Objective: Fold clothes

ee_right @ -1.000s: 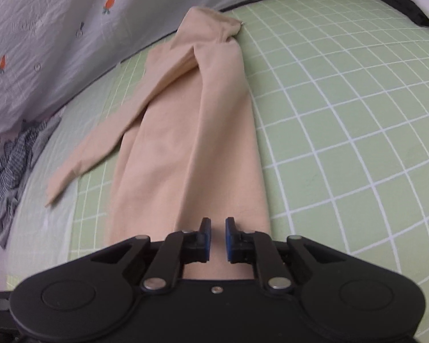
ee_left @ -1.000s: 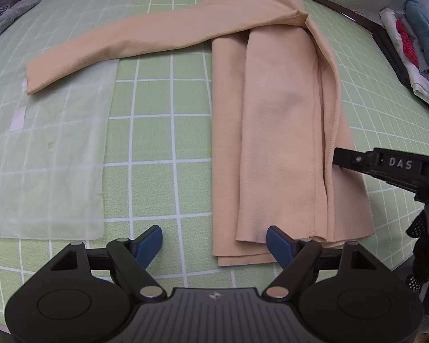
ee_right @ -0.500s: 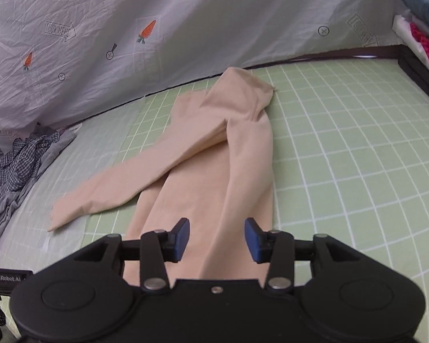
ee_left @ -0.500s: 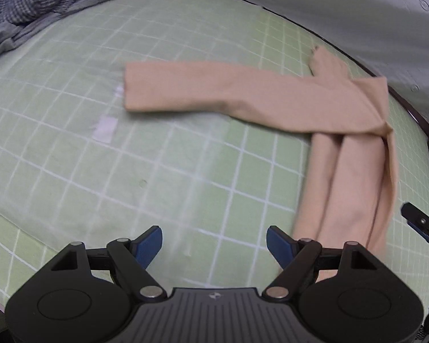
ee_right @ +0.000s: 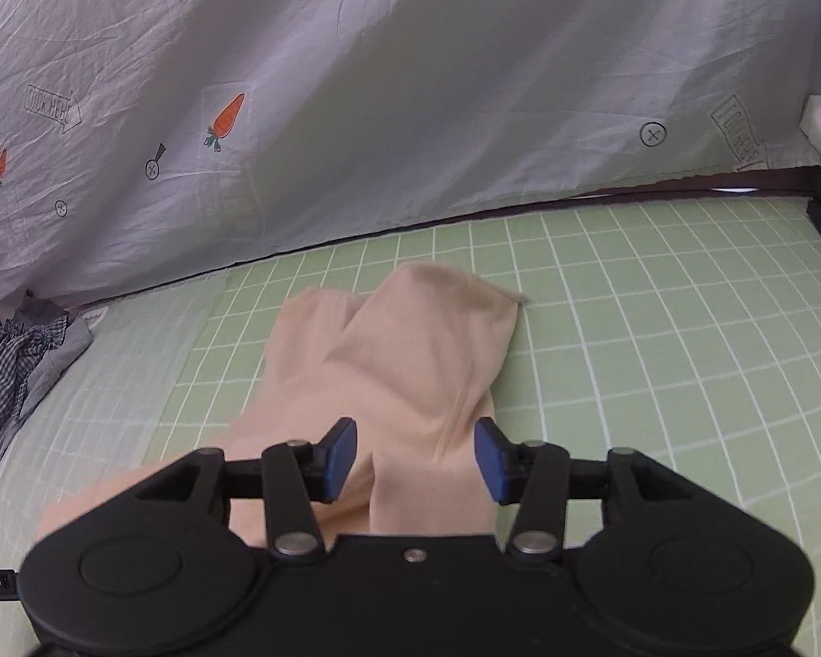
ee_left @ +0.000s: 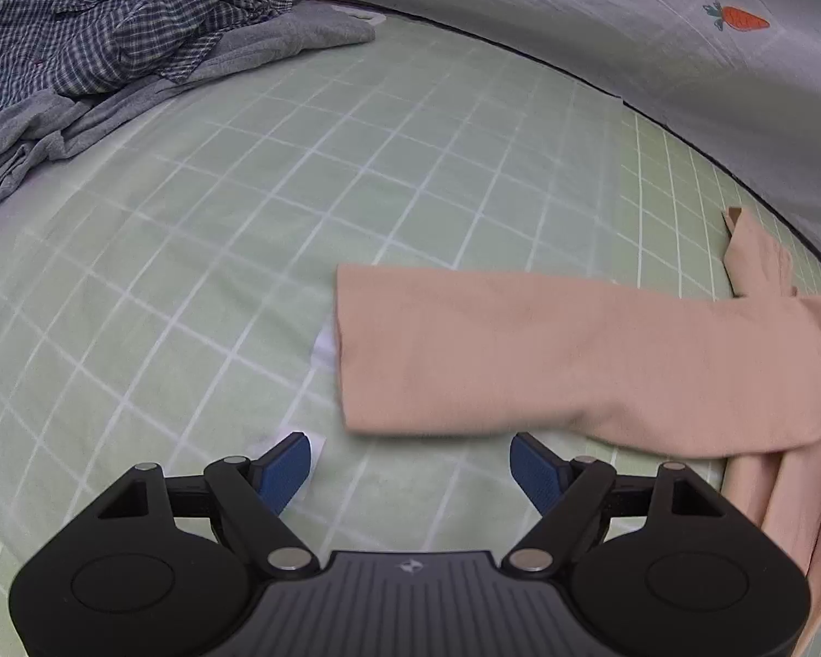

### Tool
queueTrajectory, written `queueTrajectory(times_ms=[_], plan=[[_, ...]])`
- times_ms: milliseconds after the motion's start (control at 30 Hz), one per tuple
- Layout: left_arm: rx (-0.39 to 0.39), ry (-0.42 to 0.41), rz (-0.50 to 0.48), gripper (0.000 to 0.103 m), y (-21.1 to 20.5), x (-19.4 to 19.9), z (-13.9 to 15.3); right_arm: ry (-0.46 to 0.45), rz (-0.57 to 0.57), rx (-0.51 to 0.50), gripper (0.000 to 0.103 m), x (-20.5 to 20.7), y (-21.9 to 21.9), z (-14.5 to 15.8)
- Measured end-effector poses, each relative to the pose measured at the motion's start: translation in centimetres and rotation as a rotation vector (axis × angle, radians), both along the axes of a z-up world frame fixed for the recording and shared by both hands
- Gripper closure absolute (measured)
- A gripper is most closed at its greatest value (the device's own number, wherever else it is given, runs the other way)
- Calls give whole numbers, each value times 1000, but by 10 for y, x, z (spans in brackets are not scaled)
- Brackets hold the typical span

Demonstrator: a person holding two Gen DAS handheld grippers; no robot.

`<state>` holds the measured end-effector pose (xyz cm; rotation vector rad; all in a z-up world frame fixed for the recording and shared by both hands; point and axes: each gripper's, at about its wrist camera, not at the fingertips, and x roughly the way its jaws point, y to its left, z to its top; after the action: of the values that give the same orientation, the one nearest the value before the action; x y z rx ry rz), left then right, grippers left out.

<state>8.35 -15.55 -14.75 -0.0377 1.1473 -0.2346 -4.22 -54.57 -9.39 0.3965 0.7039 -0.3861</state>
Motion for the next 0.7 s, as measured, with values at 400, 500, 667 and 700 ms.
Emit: queueTrajectory(times_ms=[400,500,667,700], plan=[[76,-89,49,51,-19,21,-4,65,46,-4,97,70,-32,-29],[65,-116,54,96,-13,18,-2,19,59,-7,98,67,-32,-22],[-16,-146,94,98,1,14,11,-71,20,70,98,61,-39,-7],[-25,-166,106,98,4,13,18,-92,14,87,98,60,-39,-4]])
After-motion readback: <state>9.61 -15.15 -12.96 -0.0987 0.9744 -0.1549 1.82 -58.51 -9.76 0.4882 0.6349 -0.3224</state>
